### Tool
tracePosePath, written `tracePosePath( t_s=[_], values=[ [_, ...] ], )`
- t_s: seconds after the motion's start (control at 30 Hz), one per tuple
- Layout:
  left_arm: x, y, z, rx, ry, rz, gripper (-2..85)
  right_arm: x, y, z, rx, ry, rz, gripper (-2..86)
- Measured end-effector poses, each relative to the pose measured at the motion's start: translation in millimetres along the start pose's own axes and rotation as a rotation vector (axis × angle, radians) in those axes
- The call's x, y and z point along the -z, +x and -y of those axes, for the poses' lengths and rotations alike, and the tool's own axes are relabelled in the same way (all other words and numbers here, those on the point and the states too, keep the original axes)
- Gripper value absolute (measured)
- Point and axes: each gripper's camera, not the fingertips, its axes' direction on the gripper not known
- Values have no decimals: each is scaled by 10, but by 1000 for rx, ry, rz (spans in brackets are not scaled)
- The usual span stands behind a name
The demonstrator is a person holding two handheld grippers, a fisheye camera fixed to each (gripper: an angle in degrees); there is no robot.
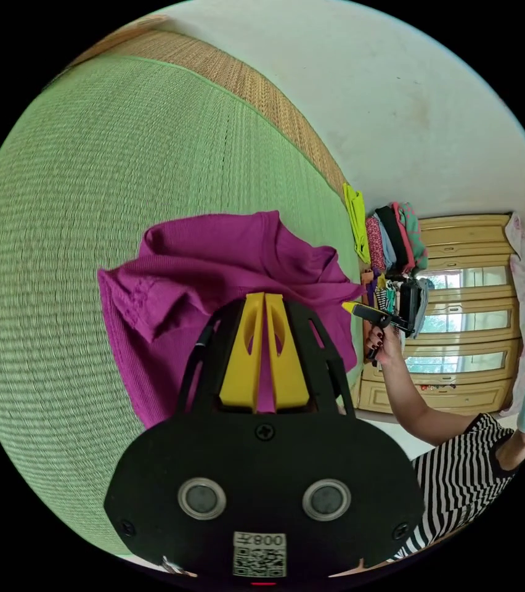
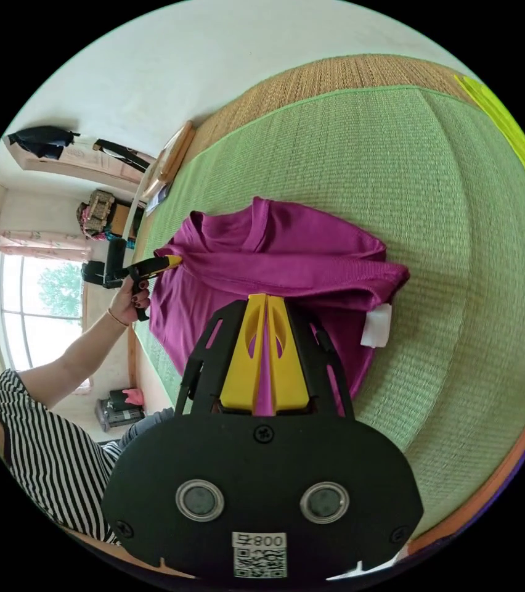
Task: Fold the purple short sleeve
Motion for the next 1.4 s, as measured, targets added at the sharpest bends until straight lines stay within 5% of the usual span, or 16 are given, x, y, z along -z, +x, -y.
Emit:
tracePosePath(
  t_s=[0.33, 0.47, 0.57, 0.77, 0.93, 1.1, 1.4],
  values=[
    [-121, 435, 318, -41, 145, -26, 6, -225, -236, 636, 46, 92, -63, 0],
    [-342, 759, 223, -152, 49, -28, 15, -379, -546, 577, 151, 74, -16, 1],
    [-578, 1003, 54, -236, -42, 75, 39, -704, -843, 309, 251, -16, -70, 2],
    [-823, 1545, -67, -446, -90, 383, 79, -1100, -1334, -88, 436, -18, -504, 19],
    [-1189, 1931, -77, -612, -142, 632, 78, -1345, -1572, -100, 576, -39, -612, 66],
    [-1433, 2056, -92, -618, -171, 711, 44, -1806, -1637, -135, 699, -113, -766, 65],
    [-1369, 2283, -132, -582, -118, 651, 13, -1700, -1657, -40, 698, -73, -741, 12]
  ],
)
